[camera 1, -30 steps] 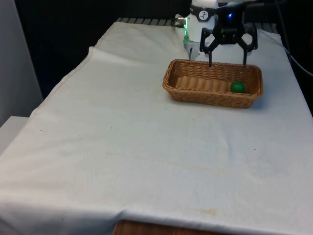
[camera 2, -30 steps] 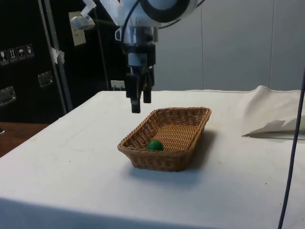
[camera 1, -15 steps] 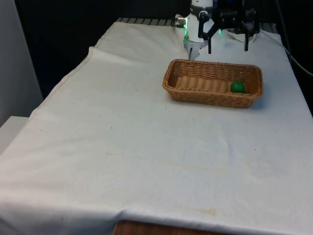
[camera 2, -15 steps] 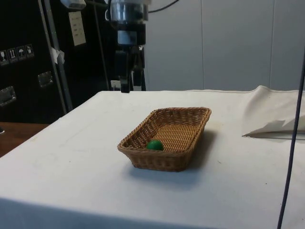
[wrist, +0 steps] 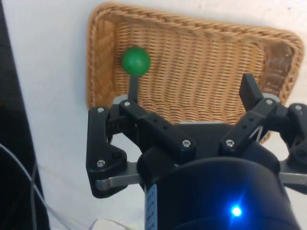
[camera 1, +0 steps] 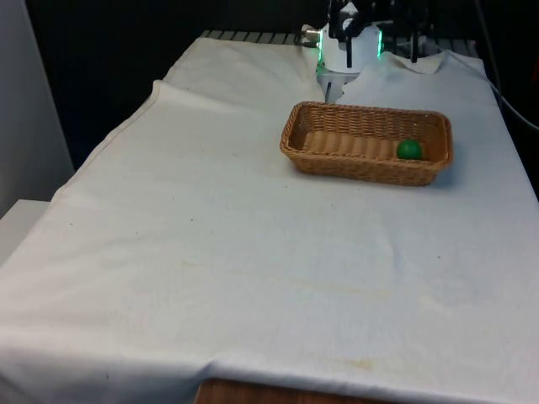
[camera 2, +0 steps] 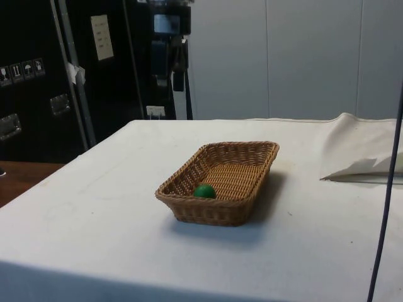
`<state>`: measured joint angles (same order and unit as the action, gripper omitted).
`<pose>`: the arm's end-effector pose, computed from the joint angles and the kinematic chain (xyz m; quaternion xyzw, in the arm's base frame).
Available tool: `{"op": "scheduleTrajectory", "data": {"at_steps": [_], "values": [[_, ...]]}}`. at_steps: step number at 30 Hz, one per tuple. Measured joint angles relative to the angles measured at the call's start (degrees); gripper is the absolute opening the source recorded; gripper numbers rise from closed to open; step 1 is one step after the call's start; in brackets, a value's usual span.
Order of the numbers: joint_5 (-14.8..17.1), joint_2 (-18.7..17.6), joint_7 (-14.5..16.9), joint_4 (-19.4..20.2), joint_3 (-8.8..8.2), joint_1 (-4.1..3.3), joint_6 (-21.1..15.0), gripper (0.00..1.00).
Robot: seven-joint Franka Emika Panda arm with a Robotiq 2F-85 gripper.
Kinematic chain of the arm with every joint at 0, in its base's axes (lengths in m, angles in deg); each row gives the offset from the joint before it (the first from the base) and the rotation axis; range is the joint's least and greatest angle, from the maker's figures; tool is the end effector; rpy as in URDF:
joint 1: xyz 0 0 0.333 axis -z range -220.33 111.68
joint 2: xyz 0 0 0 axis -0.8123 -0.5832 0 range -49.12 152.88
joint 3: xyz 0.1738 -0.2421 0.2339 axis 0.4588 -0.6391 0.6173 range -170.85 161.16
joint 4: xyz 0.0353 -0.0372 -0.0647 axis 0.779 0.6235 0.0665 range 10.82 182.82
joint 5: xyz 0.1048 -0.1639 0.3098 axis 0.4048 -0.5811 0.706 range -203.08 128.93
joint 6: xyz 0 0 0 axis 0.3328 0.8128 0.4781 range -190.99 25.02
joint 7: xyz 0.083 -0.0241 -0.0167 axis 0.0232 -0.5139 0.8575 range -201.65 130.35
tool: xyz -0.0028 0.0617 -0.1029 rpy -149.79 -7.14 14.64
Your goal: Pick up the ball and place it into the basket.
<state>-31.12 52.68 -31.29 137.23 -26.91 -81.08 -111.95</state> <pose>0.5035 0.0430 0.4394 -0.9967 -0.0433 -0.0546 0.0410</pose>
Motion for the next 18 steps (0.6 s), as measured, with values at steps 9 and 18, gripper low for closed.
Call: {"op": "scheduleTrajectory", "data": {"at_steps": [9,18], "values": [[-3.38,-0.46,0.00,-2.01,-1.89,0.52,2.29,1.00],[-6.25,-1.09,0.00,-3.95,-3.50,0.92,4.35,1.00]]}}
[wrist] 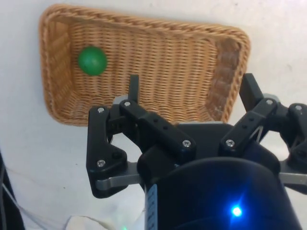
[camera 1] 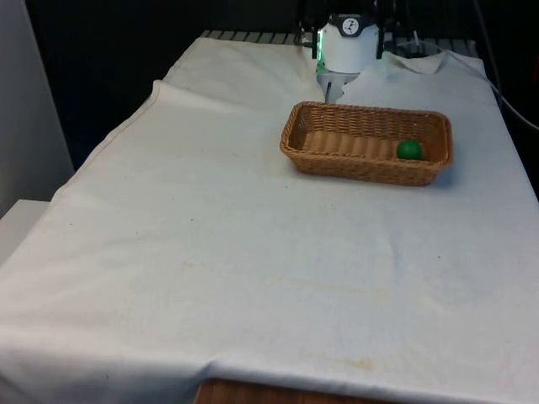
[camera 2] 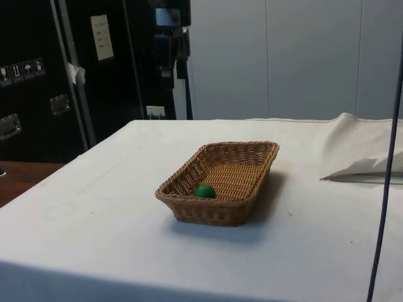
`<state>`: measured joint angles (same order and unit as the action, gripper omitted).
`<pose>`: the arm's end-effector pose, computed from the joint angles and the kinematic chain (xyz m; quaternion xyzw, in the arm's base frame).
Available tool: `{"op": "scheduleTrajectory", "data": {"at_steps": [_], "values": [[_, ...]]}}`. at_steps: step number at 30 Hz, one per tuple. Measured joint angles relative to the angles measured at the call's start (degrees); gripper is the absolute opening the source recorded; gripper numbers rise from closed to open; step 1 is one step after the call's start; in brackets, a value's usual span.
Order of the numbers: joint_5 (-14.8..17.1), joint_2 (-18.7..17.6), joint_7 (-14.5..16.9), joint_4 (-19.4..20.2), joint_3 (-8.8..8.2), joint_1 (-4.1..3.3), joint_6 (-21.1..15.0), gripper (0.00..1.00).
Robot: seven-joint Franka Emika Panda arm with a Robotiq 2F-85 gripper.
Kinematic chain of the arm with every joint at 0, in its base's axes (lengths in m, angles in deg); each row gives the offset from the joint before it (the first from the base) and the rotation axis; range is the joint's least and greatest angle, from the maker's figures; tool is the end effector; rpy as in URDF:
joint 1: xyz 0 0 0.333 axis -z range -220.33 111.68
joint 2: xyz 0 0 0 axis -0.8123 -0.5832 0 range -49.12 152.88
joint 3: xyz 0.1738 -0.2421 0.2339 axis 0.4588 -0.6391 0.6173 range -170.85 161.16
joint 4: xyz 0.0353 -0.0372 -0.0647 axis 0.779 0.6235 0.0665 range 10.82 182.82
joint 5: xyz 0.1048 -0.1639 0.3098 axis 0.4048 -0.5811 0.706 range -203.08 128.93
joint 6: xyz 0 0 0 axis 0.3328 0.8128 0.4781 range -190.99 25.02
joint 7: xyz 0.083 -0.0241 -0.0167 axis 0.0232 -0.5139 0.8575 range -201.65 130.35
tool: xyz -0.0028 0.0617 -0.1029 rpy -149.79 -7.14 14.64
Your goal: Pick up the ball and place it into the basket.
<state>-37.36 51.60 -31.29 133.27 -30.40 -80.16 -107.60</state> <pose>0.5172 0.0028 0.4526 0.9982 0.0421 0.0427 0.0044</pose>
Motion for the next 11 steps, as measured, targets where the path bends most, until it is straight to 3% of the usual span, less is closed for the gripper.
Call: {"op": "scheduleTrajectory", "data": {"at_steps": [11], "values": [[-1.89,-0.86,-0.29,-2.86,-1.55,0.17,2.58,1.00]]}}
